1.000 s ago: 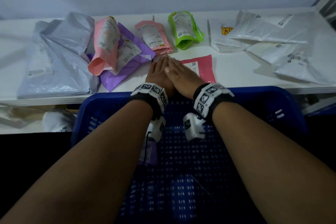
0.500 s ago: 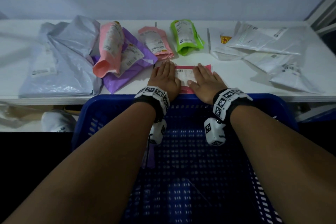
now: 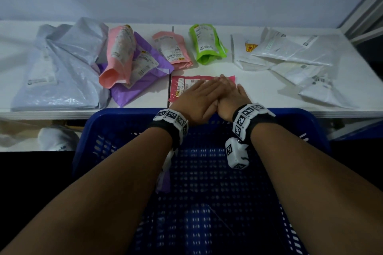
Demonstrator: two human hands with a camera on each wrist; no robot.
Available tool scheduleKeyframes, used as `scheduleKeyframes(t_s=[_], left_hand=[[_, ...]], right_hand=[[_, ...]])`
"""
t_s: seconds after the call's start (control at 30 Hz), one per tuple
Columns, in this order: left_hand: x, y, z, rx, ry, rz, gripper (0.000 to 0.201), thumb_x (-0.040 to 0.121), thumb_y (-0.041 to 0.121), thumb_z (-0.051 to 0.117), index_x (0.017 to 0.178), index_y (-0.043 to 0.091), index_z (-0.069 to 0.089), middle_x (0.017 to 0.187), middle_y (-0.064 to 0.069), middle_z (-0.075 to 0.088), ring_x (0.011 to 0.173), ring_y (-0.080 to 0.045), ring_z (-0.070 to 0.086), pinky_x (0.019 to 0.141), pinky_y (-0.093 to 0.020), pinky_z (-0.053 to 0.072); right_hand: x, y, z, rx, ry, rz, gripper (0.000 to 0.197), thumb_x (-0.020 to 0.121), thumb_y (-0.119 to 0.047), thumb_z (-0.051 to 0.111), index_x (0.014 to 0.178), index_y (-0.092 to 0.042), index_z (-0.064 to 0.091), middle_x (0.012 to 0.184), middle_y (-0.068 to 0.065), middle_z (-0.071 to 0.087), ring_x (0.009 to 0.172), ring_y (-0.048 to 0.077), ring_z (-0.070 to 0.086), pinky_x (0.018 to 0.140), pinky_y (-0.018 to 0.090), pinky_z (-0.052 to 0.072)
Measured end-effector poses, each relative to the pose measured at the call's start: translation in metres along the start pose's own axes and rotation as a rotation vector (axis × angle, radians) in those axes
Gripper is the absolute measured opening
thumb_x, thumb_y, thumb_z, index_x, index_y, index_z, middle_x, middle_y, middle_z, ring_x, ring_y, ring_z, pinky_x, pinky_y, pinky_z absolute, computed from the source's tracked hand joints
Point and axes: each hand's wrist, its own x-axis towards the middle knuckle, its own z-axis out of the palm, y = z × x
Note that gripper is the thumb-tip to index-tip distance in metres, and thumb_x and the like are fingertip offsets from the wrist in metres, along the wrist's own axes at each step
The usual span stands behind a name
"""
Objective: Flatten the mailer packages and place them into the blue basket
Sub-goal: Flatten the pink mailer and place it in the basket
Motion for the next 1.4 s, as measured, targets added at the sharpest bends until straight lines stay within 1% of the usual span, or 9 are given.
scheduleKeyframes(t_s=[0.07,0.2,0.3,0.43,0.53,0.63,0.97,1.27,1.4], left_hand=[[0.003,0.011,0.0,-0.169,0.051,0.069,0.059,0.101,0.029,0.027,0.155,0.007,0.025,0.161,-0.017,0.026,0.151,-0.026,0.02,0.124,-0.035,0.009],[0.033,0.036,0.006,-0.426,0.061,-0.185,0.059,0.104,0.037,0.021,0.157,0.013,0.025,0.163,-0.008,0.024,0.152,-0.016,0.014,0.125,-0.036,0.008],[0.052,0.04,0.007,-0.433,-0.023,-0.316,0.061,0.102,0.042,0.015,0.156,0.016,0.028,0.164,-0.006,0.021,0.153,-0.016,0.009,0.125,-0.034,0.002],[0.058,0.033,0.003,-0.349,-0.068,-0.381,0.052,0.108,0.027,0.016,0.156,0.007,0.022,0.165,-0.012,0.016,0.153,-0.021,0.006,0.118,-0.022,-0.007],[0.054,0.021,0.008,-0.214,-0.142,-0.436,0.057,0.105,0.033,0.01,0.159,0.014,0.015,0.167,-0.005,0.01,0.154,-0.019,0.002,0.123,-0.037,0.0],[0.044,0.006,0.01,-0.147,-0.212,-0.544,0.066,0.098,0.043,0.001,0.159,0.02,0.006,0.167,-0.001,0.003,0.154,-0.016,-0.001,0.124,-0.038,-0.001],[0.027,-0.011,0.008,-0.013,-0.233,-0.566,0.055,0.106,0.036,0.012,0.159,0.025,0.002,0.167,-0.002,-0.004,0.154,-0.015,-0.005,0.124,-0.036,-0.005],[-0.006,-0.047,-0.005,0.079,-0.227,-0.572,0.091,0.08,0.051,-0.01,0.159,0.01,0.006,0.167,-0.01,0.002,0.154,-0.024,0.0,0.125,-0.042,0.0],[-0.014,-0.05,-0.011,0.033,-0.228,-0.558,0.083,0.085,0.045,0.003,0.159,0.007,0.008,0.167,-0.011,0.004,0.154,-0.024,0.0,0.125,-0.039,0.0]], right_hand=[[0.0,0.003,0.001,-0.055,0.005,-0.011,0.075,0.102,-0.041,0.033,0.158,-0.022,-0.013,0.165,-0.001,-0.022,0.152,0.015,-0.015,0.124,0.041,-0.002],[-0.007,0.004,0.004,-0.256,0.052,-0.019,0.079,0.102,-0.047,0.03,0.156,-0.011,-0.014,0.165,0.012,-0.016,0.153,0.03,-0.011,0.124,0.044,-0.002],[-0.004,0.003,0.004,-0.287,0.037,-0.01,0.079,0.103,-0.047,0.03,0.156,-0.007,-0.014,0.165,0.017,-0.012,0.153,0.033,-0.006,0.124,0.045,-0.002],[0.002,0.003,0.003,-0.173,0.015,0.013,0.082,0.102,-0.05,0.033,0.156,-0.011,-0.014,0.165,0.014,-0.014,0.153,0.029,-0.011,0.124,0.041,-0.005],[0.0,0.001,0.005,-0.042,0.021,0.014,0.084,0.101,-0.051,0.034,0.156,-0.015,-0.018,0.164,0.01,-0.021,0.152,0.027,-0.018,0.124,0.041,-0.008],[0.001,-0.001,0.005,0.003,0.03,0.035,0.08,0.101,-0.045,0.034,0.156,-0.017,-0.016,0.163,0.009,-0.023,0.151,0.026,-0.019,0.123,0.04,-0.008],[0.001,-0.001,0.007,0.115,0.111,0.02,0.065,0.103,-0.046,0.02,0.159,-0.021,-0.002,0.166,0.01,-0.012,0.153,0.025,-0.012,0.124,0.042,-0.004],[0.002,0.003,0.005,0.125,0.06,0.018,0.07,0.101,-0.058,0.02,0.159,-0.025,-0.004,0.166,0.006,-0.017,0.152,0.021,-0.017,0.123,0.04,-0.007],[-0.002,0.008,0.001,0.105,0.043,0.029,0.071,0.1,-0.06,0.016,0.159,-0.025,-0.005,0.166,0.003,-0.016,0.152,0.018,-0.016,0.123,0.045,-0.007]])
